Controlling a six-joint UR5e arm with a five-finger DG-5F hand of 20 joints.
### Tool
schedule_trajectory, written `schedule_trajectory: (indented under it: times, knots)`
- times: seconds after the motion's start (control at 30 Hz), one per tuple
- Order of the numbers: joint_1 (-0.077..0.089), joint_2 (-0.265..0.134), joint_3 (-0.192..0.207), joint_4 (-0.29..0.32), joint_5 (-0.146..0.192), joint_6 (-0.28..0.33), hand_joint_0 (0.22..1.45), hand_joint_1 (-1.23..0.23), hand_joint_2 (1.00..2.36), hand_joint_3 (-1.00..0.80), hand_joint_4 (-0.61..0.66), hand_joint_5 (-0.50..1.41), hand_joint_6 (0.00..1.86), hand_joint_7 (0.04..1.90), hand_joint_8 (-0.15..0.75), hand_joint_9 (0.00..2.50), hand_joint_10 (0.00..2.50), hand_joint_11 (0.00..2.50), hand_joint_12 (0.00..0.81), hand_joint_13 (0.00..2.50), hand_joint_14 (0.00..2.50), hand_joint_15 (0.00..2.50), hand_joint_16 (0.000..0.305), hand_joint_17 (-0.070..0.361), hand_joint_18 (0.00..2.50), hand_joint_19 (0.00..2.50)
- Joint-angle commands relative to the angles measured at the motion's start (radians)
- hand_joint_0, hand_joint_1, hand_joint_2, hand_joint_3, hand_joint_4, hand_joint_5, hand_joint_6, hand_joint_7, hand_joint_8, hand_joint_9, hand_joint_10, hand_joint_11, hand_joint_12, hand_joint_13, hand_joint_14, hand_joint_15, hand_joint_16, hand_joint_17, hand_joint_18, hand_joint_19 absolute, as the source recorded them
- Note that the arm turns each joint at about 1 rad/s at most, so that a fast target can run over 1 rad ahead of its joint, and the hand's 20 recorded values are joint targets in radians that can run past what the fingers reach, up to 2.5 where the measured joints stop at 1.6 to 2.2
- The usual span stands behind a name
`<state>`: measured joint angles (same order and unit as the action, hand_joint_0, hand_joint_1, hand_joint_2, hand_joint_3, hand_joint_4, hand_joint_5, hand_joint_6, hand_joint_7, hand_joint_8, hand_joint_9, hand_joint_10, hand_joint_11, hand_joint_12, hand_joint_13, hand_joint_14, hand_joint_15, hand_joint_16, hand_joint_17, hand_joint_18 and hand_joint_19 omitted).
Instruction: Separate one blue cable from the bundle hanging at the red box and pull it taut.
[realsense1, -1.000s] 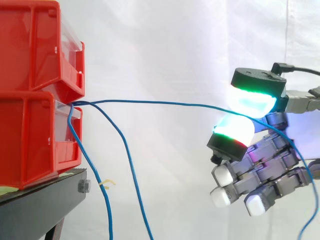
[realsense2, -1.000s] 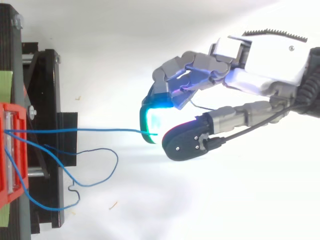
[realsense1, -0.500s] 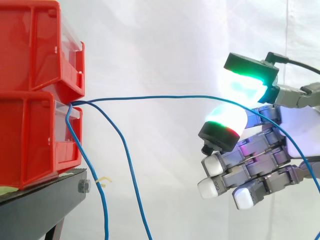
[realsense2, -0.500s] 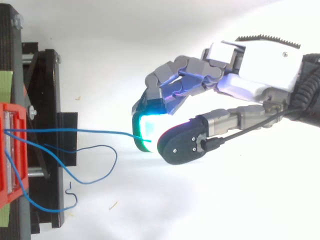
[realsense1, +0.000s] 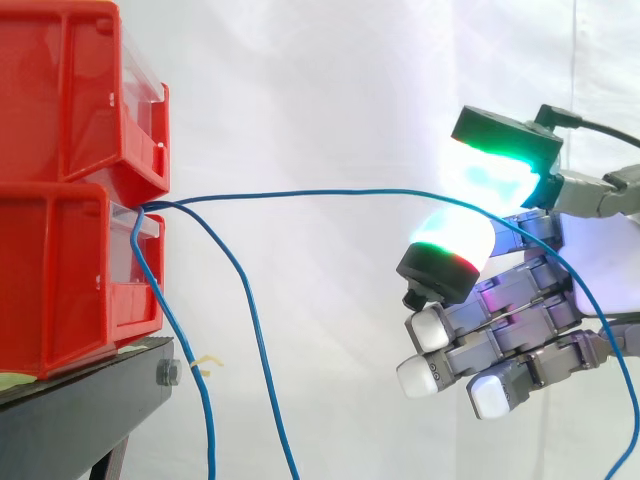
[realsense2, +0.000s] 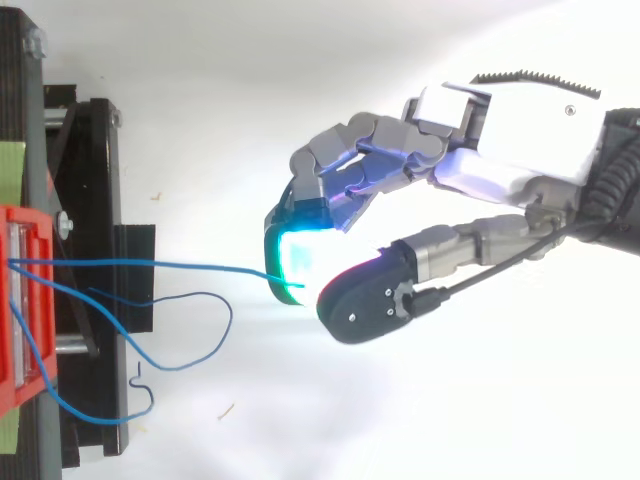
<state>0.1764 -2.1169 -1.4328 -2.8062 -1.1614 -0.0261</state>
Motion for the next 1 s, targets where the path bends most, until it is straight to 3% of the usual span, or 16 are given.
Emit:
schedule_trajectory:
  times: [0.0,0.13,0.33,0.5,0.6,0.73,0.97]
  knots:
    - [0.0,0.0,-0.001,-0.001,0.0,0.0,0.6,-0.7,1.0,-0.5,0.12,-0.2,0.89,1.18,0.298,0.65,0.03,0.83,0.353,0.53,0.01,0.45,0.047,0.106,0.66,0.61]
    - [0.0,0.0,-0.001,-0.003,0.0,0.0,0.63,-0.73,1.02,-0.31,0.07,-0.19,0.89,1.24,0.3,0.67,0.02,0.84,0.35,0.53,0.02,0.45,0.047,0.106,0.66,0.62]
    - [0.0,0.0,0.0,-0.003,0.0,0.0,0.62,-0.76,1.02,-0.17,-0.04,-0.17,0.89,1.31,0.283,0.72,0.03,0.82,0.345,0.54,0.01,0.45,0.047,0.105,0.66,0.62]
    - [0.003,0.0,0.0,-0.003,0.006,0.002,0.63,-0.79,1.03,-0.06,-0.2,-0.16,0.89,1.41,0.268,0.79,0.03,0.82,0.343,0.55,0.01,0.44,0.046,0.104,0.68,0.62]
    - [0.008,0.0,0.0,-0.003,0.014,0.032,0.65,-0.81,1.03,0.01,-0.26,-0.16,0.89,1.44,0.27,0.91,0.03,0.88,0.344,0.65,0.02,0.49,0.045,0.101,0.71,0.61]
    - [0.012,0.0,0.0,-0.001,0.014,0.06,0.66,-0.79,1.03,0.01,-0.24,-0.17,0.91,1.43,0.275,1.03,0.03,1.18,0.353,0.8,0.02,0.69,0.045,0.102,0.76,0.62]
    - [0.014,0.0,0.0,0.001,0.014,0.06,0.66,-0.77,1.03,-0.1,-0.16,-0.19,0.91,1.34,0.269,1.0,0.03,1.36,0.363,0.91,0.02,0.9,0.045,0.102,0.75,0.64]
